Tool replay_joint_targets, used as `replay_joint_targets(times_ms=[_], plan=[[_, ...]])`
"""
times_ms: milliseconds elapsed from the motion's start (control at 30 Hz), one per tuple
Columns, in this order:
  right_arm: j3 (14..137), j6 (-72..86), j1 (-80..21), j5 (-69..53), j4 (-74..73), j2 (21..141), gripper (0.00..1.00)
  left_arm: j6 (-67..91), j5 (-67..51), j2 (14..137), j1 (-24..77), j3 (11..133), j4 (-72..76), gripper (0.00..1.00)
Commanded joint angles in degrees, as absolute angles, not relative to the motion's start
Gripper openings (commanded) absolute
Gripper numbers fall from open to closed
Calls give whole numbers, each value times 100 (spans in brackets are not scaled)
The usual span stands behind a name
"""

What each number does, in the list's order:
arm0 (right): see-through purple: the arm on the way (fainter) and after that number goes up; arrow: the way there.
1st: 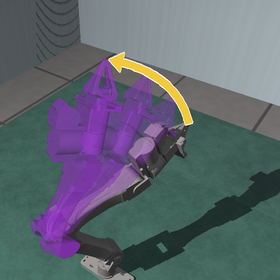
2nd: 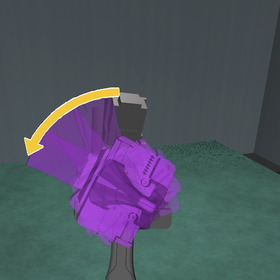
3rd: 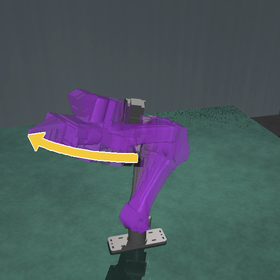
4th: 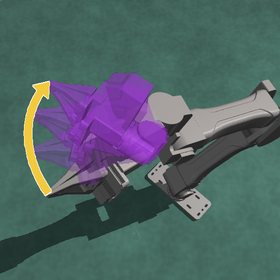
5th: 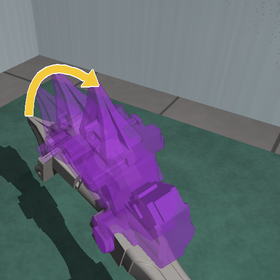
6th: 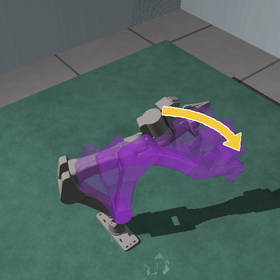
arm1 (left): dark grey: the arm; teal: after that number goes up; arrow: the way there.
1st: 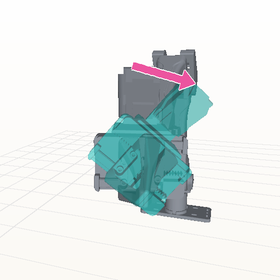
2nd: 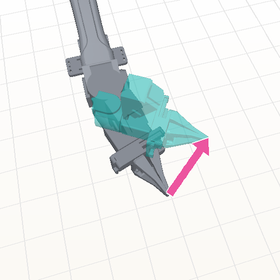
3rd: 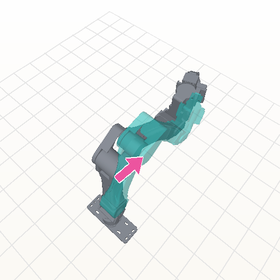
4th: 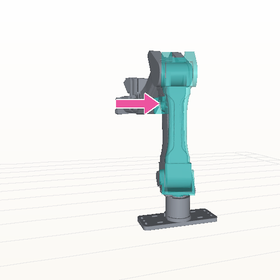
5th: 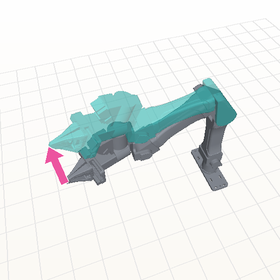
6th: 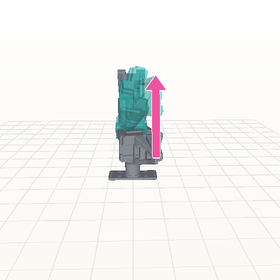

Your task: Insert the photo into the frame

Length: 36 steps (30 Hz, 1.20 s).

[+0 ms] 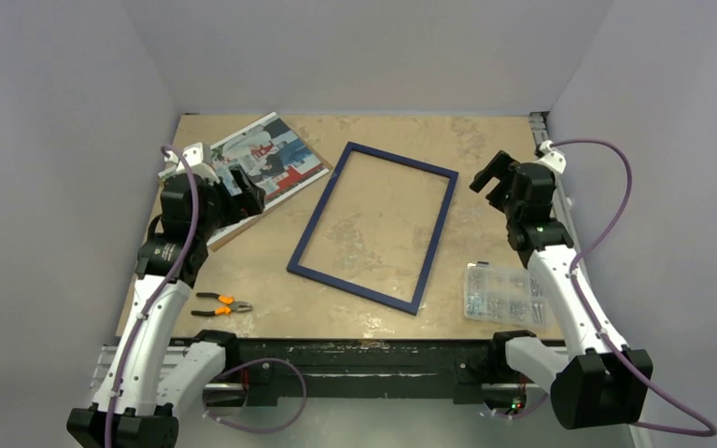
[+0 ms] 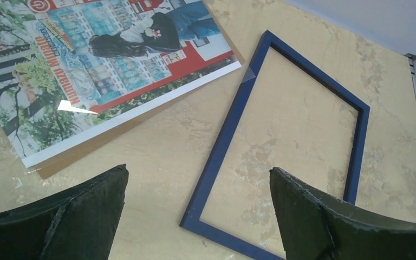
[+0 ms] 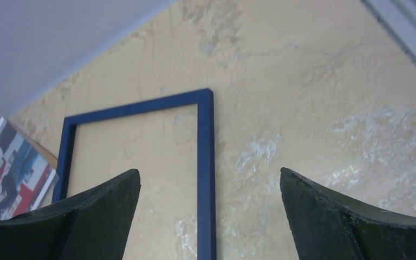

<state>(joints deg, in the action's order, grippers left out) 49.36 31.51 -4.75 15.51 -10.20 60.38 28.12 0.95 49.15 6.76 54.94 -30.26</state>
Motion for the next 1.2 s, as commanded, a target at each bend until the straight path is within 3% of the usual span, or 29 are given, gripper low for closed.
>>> replay_joint_targets(times_ms=[0,267,500,767,933,1167], plan=[[4913,3437,-470,627,-1705,6042,99,2845,-322,4902,624,5493,-3226,100],[4797,3325,-483,-301,-2071,6592,99,2584,-1463,5557,625,5260,-3334,100],[4460,3389,-884,-671,-2184,6713,99,2593,-1788,6696,777,5184,-3410,97],[4250,3524,-1818,-210,-2412,6799,99,2608,-916,8273,1572,5915,-3808,95],[4271,3471,-2137,389,-2694,6849,98,2577,-468,8531,1582,5809,-3672,96],[4186,3413,-2297,270,-2584,7290,93,2455,-559,9015,1582,5769,-3426,96]])
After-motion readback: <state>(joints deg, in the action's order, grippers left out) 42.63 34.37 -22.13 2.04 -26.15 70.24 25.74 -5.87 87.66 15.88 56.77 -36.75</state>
